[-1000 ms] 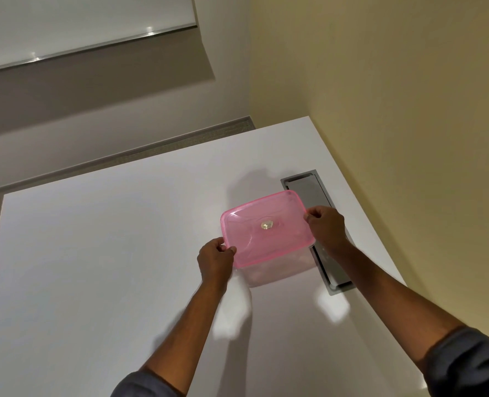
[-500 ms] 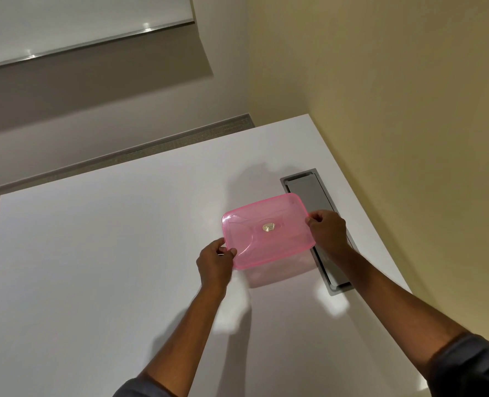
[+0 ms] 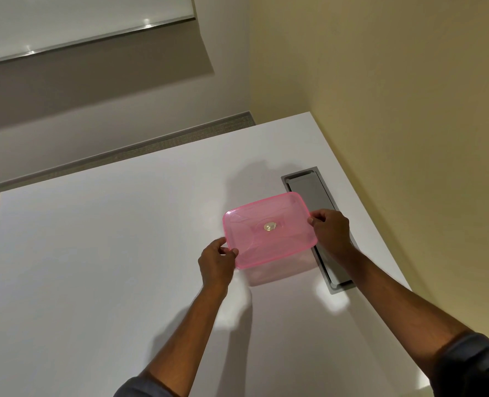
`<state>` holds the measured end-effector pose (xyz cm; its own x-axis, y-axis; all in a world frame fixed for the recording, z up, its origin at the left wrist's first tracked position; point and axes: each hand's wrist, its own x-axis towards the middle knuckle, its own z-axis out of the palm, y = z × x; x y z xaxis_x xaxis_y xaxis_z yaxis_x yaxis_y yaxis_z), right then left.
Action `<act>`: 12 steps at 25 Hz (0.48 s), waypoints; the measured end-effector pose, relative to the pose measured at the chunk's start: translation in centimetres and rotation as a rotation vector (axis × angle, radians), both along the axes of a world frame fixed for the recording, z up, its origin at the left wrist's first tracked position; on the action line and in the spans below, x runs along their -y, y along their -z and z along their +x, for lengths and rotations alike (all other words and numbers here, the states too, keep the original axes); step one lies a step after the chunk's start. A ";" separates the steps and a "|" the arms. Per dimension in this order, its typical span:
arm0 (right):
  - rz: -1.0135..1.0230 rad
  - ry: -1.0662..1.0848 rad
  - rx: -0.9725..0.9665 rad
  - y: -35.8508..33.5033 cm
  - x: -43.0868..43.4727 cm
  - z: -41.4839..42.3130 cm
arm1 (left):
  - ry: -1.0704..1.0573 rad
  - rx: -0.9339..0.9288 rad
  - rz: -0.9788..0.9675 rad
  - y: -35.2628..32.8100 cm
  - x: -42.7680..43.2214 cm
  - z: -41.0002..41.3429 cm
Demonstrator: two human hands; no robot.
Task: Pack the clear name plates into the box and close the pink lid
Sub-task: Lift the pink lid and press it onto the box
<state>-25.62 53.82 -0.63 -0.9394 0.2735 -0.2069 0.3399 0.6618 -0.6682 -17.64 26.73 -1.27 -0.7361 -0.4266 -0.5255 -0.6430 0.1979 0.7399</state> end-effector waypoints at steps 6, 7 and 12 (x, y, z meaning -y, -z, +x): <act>-0.028 0.025 0.019 -0.4 0.0 0.4 | -0.011 -0.007 0.001 0.2 -0.1 0.0; -0.046 0.032 0.041 -0.5 0.0 0.5 | -0.012 -0.006 0.002 0.2 -0.1 0.0; -0.135 0.105 0.167 -0.7 -0.3 1.7 | -0.009 -0.004 0.000 0.1 0.0 0.0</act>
